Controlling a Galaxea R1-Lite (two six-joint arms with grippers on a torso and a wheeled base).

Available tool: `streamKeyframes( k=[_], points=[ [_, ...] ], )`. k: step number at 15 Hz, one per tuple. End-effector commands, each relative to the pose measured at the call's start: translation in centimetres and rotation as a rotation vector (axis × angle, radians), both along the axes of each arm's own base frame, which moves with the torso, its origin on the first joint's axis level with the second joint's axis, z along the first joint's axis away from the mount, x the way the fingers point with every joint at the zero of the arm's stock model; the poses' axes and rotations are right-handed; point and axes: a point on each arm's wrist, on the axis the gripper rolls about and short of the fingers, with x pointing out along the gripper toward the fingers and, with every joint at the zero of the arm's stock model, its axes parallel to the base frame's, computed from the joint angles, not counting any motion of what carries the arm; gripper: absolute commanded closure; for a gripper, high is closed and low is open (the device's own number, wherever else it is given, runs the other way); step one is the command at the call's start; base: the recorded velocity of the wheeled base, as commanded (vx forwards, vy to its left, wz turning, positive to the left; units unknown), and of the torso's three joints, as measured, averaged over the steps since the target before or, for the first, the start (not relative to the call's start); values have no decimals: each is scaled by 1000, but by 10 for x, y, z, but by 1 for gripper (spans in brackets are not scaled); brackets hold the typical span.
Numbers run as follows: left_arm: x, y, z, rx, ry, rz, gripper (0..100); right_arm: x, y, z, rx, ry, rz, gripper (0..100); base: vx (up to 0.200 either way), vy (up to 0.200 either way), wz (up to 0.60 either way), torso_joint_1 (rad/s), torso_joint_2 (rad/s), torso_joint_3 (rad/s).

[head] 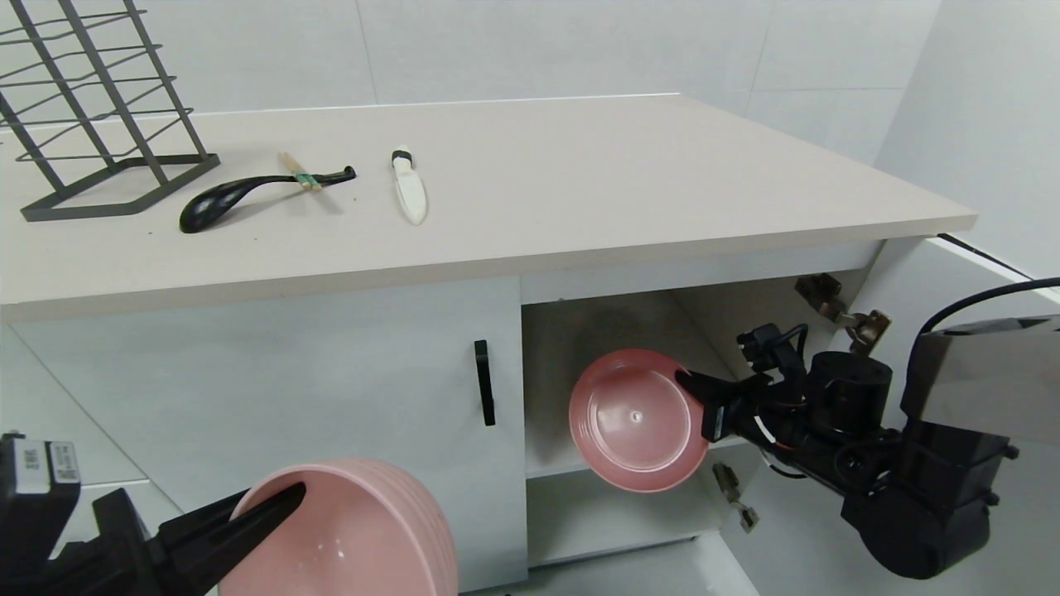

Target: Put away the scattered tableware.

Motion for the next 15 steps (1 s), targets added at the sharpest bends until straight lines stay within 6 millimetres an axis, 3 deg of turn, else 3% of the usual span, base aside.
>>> streamKeyframes(
  k=[1,11,15],
  points=[
    [0,0,0,2,3,0,100,7,1,-12,-3,16,-3,100,0,0,0,0,0,0],
    [1,-1,-1,7,9,0,100,51,15,-49,90,31,-27,100,0,0,0,0,0,0],
    [1,-1,-1,7,10,-2,100,66,19,-54,135,13,-61,100,0,0,0,0,0,0]
  ],
)
